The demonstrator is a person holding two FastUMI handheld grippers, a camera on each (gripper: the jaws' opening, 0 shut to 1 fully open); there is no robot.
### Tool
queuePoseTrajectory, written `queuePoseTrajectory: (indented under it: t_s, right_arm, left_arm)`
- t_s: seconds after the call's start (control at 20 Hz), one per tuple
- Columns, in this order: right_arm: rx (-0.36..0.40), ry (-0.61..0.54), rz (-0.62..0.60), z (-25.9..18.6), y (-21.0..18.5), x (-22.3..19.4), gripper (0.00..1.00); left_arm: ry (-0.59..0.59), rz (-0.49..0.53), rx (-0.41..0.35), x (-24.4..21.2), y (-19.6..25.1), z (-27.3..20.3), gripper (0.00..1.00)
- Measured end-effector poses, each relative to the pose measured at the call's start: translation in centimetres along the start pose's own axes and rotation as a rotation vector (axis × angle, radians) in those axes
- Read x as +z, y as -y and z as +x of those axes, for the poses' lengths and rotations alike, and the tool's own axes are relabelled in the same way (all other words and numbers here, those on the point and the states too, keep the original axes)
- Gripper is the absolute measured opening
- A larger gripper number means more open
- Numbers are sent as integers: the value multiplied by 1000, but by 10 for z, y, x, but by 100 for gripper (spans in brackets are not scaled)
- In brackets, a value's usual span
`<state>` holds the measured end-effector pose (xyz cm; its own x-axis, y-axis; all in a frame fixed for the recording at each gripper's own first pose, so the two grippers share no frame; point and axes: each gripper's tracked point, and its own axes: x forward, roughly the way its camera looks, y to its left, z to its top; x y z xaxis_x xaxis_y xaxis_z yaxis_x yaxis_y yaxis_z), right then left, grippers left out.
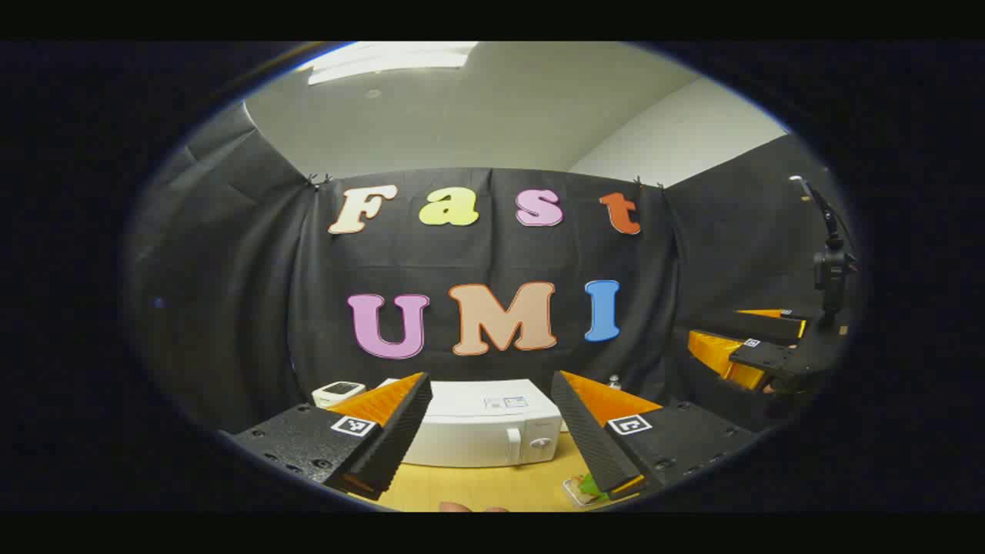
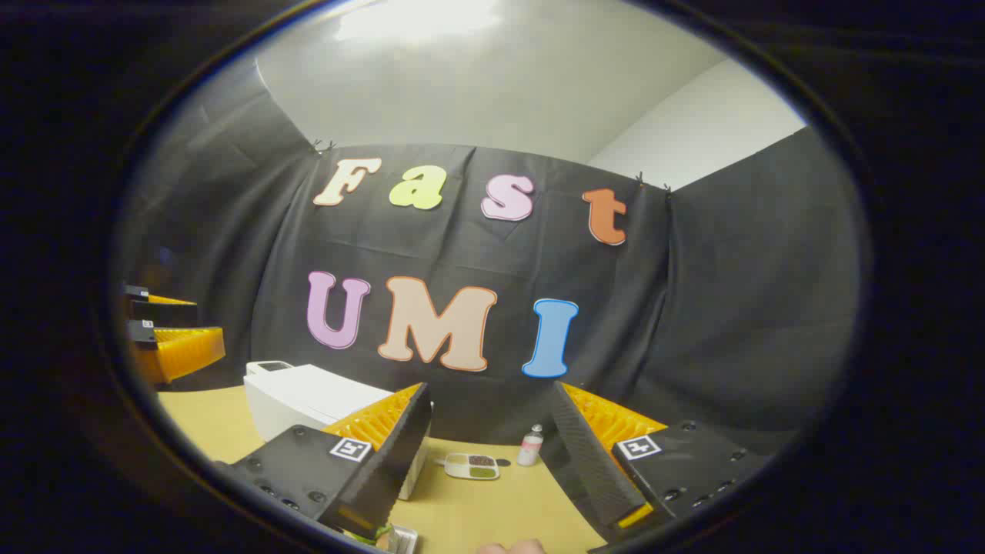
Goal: Open the microwave oven with the left hand, put the food in, and close the microwave oven.
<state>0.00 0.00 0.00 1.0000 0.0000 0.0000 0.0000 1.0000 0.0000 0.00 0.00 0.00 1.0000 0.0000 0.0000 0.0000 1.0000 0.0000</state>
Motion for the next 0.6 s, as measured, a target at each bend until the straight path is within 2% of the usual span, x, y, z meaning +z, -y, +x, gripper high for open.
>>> queuePoseTrajectory:
  t_s: [0.25,0.4,0.6]
  right_arm:
    - [-8,4,8,-5,10,4,99]
    - [-11,-2,6,-7,13,2,97]
    - [13,-12,-1,-13,11,-4,97]
  left_arm:
    - [-4,9,2,0,3,-4,93]
    - [-17,11,-6,-3,7,-7,93]
    - [-50,12,8,-14,8,-10,92]
